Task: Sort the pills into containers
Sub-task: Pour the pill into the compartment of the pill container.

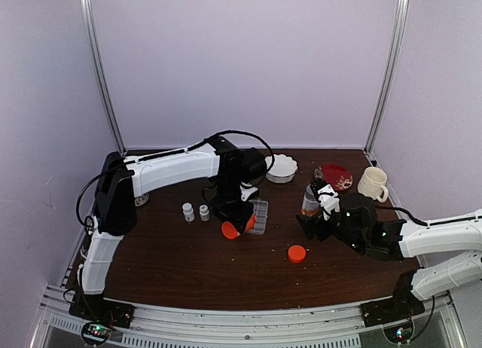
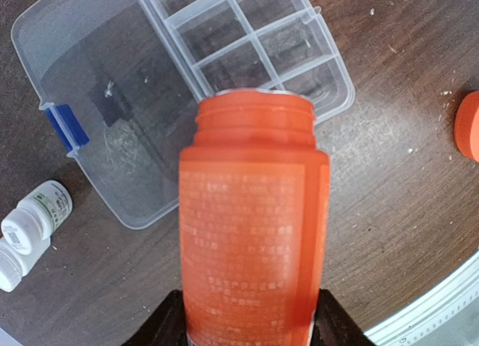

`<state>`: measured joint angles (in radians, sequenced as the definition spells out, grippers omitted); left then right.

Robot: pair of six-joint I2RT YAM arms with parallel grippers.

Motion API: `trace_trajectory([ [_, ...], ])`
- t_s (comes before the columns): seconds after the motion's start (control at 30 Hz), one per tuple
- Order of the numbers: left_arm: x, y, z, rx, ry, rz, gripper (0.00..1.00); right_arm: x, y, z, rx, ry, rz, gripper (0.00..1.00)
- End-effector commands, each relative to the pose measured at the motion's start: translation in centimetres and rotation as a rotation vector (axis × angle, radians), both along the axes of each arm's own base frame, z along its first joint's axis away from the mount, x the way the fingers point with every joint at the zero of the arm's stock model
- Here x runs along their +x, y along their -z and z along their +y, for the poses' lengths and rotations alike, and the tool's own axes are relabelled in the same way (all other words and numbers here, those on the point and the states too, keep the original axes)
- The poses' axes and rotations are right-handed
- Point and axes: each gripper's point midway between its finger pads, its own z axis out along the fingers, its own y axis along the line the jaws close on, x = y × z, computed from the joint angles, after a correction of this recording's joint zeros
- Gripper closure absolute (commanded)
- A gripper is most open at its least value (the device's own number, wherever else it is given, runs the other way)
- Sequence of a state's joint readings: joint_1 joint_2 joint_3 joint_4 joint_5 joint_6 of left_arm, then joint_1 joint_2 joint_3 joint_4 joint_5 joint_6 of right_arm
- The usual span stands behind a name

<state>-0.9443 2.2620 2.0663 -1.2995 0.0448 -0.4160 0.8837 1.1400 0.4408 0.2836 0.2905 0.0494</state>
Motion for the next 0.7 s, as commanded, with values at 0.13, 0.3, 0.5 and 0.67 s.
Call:
trace_trajectory([
  [0.13,0.0,-0.8,0.0,0.017,0.022,0.003,1.00,0.6,-1.4,-0.2,0.008,0.028,-0.031,0.09],
  [0.3,0.4,0.4,0.0,-0.003,0.037,-0.019,1.00,0.7,-1.5,-0.1,0.010,0.026,-0.036,0.09],
  [0.5,0.5,-0.4,-0.7,-0.024,0.057,-0.039,1.00,0.6,-1.5,-0.2,0.010,0.026,-0.034,0.09],
  [0.67,0.4,-1.7,-0.3,-0.005,0.034,-0.032,1.00,0.7,-1.3,-0.1,0.006,0.026,-0.029,0.09],
])
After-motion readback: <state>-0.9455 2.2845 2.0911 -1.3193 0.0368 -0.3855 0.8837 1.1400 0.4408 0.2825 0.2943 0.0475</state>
